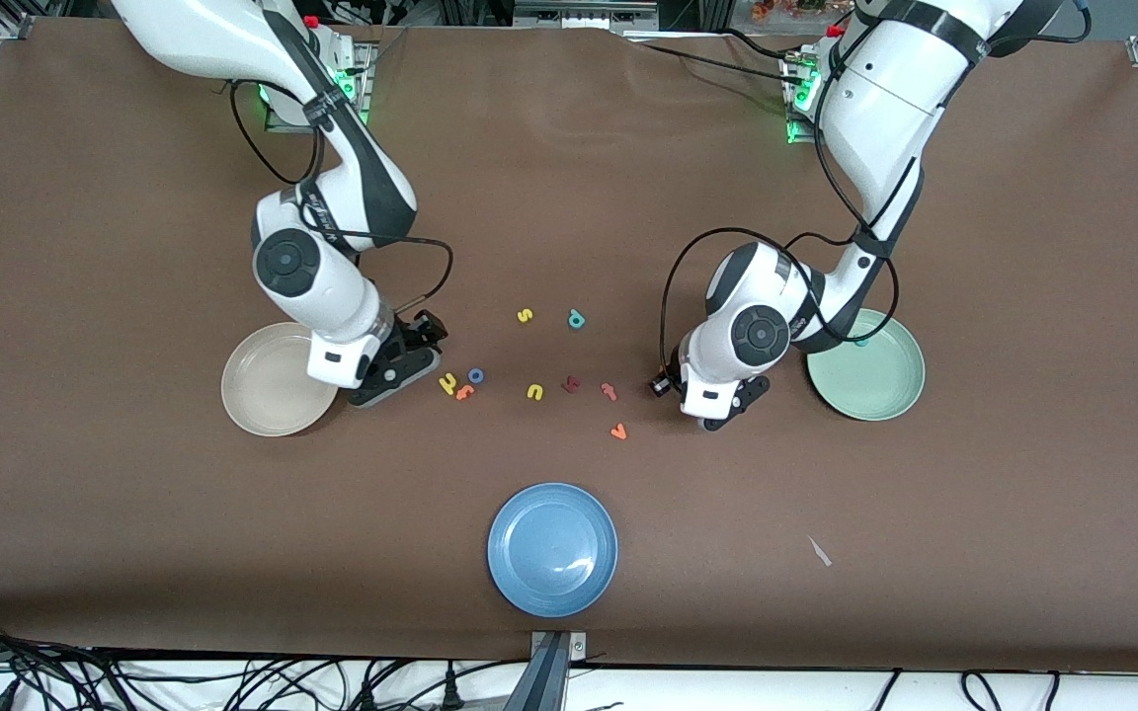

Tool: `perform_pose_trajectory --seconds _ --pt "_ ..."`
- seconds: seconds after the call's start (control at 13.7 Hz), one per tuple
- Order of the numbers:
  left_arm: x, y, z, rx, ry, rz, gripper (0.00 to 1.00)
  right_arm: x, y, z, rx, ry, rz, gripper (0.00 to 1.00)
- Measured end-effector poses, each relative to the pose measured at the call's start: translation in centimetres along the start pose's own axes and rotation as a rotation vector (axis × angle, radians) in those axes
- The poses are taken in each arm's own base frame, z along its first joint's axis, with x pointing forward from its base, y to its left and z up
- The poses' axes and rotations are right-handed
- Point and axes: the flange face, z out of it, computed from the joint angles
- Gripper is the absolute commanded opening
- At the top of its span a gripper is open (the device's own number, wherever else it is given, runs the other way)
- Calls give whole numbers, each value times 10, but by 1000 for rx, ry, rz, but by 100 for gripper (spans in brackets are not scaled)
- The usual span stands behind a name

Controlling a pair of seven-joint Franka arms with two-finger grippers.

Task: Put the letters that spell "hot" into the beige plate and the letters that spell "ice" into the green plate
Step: 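Grasp the orange o with the left gripper while the right gripper reaches letters, then drop the orange o on the green plate while the right gripper grasps the yellow h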

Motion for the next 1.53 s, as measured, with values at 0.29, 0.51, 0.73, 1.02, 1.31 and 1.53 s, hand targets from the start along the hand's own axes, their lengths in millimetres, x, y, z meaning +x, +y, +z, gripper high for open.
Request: perform_pose_trajectory --seconds 0.29,0.51,0.73,1.02,1.31,1.53 --pt "25 -13 -70 19 -6 49 19 -3 -3 30 0 -9 -12 99" --pt "58 -52 -125 68 -46 121 19 -7 -8 58 -2 22 -22 98" --pt "101 -108 -149 122 -137 230 19 -6 -23 75 -2 42 -48 95" --pt "156 -175 -133 132 -206 344 18 -7 -29 88 -12 58 -76 95" --pt "173 -198 -84 197 -253 393 43 -8 -29 92 -18 52 -89 92" --pt "174 -197 -65 199 -271 397 100 -14 -28 97 -24 55 -96 87"
